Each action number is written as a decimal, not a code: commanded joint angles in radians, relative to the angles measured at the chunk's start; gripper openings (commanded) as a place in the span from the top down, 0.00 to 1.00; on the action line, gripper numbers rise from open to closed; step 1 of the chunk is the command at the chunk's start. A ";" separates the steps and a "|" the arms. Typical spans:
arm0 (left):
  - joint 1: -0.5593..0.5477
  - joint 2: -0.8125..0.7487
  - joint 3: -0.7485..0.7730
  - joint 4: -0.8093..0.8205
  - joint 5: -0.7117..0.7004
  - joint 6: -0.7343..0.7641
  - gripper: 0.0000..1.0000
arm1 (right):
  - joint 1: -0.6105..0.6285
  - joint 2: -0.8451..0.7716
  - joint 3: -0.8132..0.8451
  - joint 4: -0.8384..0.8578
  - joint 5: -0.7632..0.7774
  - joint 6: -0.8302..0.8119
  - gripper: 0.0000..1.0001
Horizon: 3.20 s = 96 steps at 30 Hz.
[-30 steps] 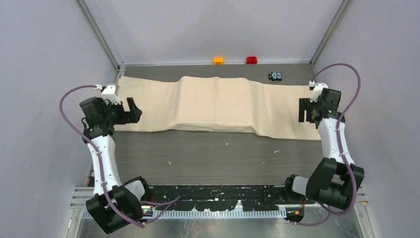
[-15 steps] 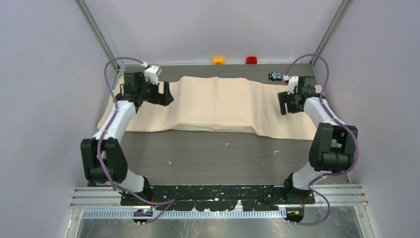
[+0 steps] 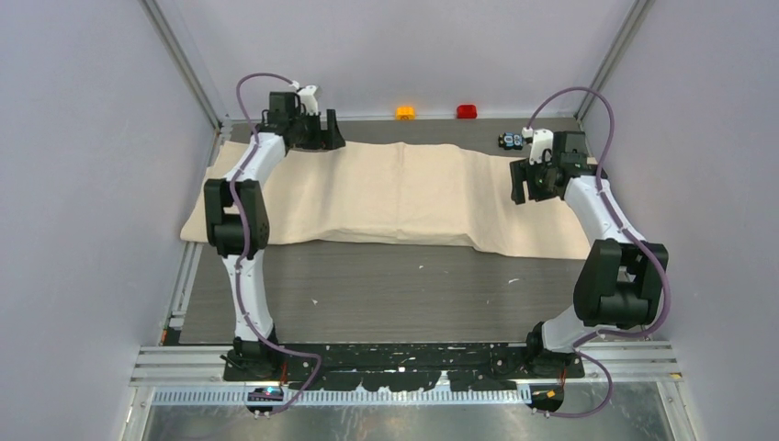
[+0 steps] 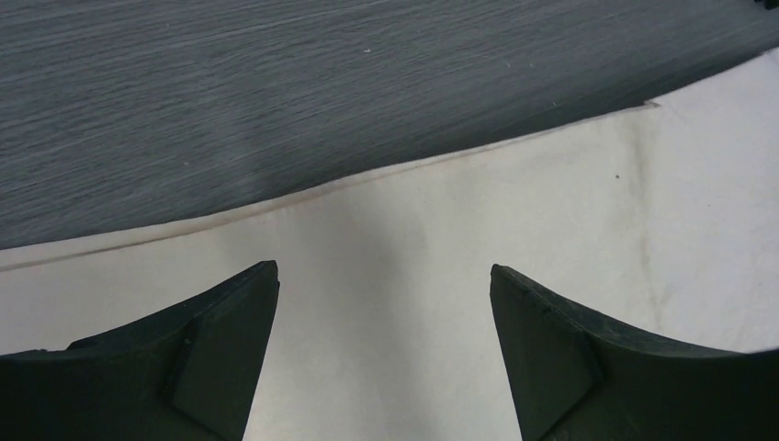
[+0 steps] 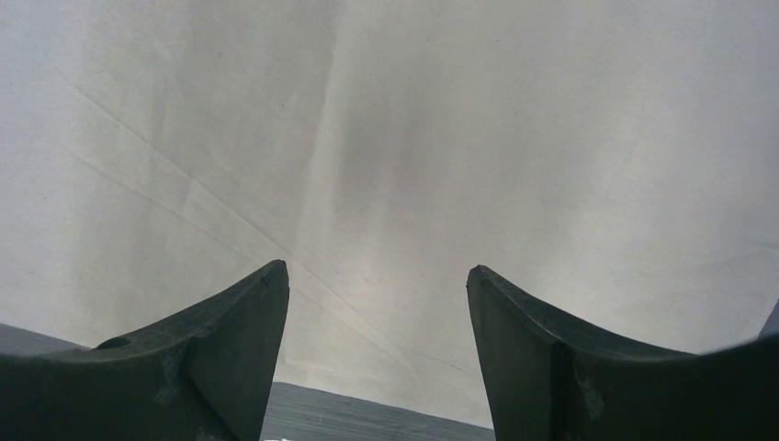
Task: Open and lay out the surgical kit
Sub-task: Open the surgical kit at the center of the board.
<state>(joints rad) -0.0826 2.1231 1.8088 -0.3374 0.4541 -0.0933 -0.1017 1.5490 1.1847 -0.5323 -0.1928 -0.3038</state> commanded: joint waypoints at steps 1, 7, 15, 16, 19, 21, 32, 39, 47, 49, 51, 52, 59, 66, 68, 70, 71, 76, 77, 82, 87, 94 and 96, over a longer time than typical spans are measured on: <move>0.004 0.094 0.127 -0.026 0.005 -0.106 0.14 | 0.002 -0.060 0.019 -0.018 -0.006 -0.004 0.25; 0.004 0.219 0.246 -0.026 0.088 -0.202 0.32 | 0.002 -0.064 -0.023 -0.011 0.007 -0.005 0.25; 0.006 0.198 0.172 0.029 0.121 -0.197 0.58 | 0.002 -0.051 -0.047 0.007 0.051 -0.018 0.25; 0.006 0.196 0.167 0.034 0.124 -0.197 0.63 | 0.002 -0.047 -0.045 0.008 0.052 -0.016 0.25; 0.006 0.183 0.156 0.045 0.136 -0.193 0.73 | 0.002 -0.031 -0.032 0.007 0.052 -0.013 0.26; 0.005 0.179 0.152 0.048 0.139 -0.187 0.79 | 0.002 -0.021 -0.023 0.004 0.056 -0.014 0.26; 0.006 0.118 0.132 0.030 0.148 -0.146 0.89 | 0.002 -0.003 0.004 -0.010 0.066 -0.028 0.26; 0.006 0.034 0.079 0.049 0.184 -0.127 0.90 | 0.002 -0.009 0.009 -0.018 0.076 -0.042 0.26; 0.002 -0.146 -0.083 0.044 0.251 -0.038 0.95 | 0.002 -0.023 0.017 -0.030 0.077 -0.048 0.26; -0.004 -0.200 -0.149 0.014 0.256 0.020 0.98 | 0.002 -0.033 0.022 -0.039 0.076 -0.051 0.26; -0.013 -0.260 -0.206 -0.034 0.252 0.083 0.99 | 0.002 -0.046 0.027 -0.046 0.073 -0.055 0.26; -0.018 -0.293 -0.236 -0.059 0.243 0.133 1.00 | 0.002 -0.052 0.029 -0.050 0.070 -0.057 0.26; -0.066 -0.566 -0.539 -0.200 0.148 0.378 1.00 | 0.003 -0.119 0.027 -0.084 -0.053 -0.128 0.26; -0.141 -0.814 -0.778 -0.396 0.067 0.674 0.94 | 0.059 -0.132 0.039 -0.079 -0.200 -0.170 0.25; -0.158 -0.854 -0.820 -0.435 0.039 0.719 0.93 | 0.096 -0.118 0.039 -0.051 -0.192 -0.157 0.25; -0.166 -0.885 -0.849 -0.465 0.021 0.745 0.93 | 0.148 -0.097 0.039 -0.016 -0.161 -0.147 0.25; -0.167 -0.898 -0.862 -0.475 0.012 0.752 0.93 | 0.169 -0.082 0.043 0.002 -0.144 -0.142 0.25; -0.171 -0.934 -0.897 -0.483 -0.036 0.757 0.92 | 0.231 0.030 0.127 0.017 -0.120 -0.132 0.25; -0.171 -0.938 -0.902 -0.479 -0.043 0.753 0.92 | 0.238 0.052 0.153 0.006 -0.131 -0.132 0.25; -0.171 -0.943 -0.928 -0.420 -0.054 0.695 0.93 | 0.266 0.146 0.282 -0.081 -0.239 -0.172 0.24; -0.171 -0.935 -0.935 -0.369 -0.054 0.650 0.94 | 0.305 0.205 0.370 -0.197 -0.318 -0.240 0.22; -0.171 -0.924 -0.927 -0.338 -0.052 0.619 0.94 | 0.360 0.294 0.445 -0.303 -0.346 -0.266 0.22; -0.171 -0.920 -0.918 -0.338 -0.050 0.615 0.94 | 0.374 0.310 0.437 -0.294 -0.319 -0.265 0.22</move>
<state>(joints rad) -0.2531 1.2041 0.8768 -0.7162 0.4118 0.5453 0.2489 1.8339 1.5951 -0.7811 -0.5018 -0.5446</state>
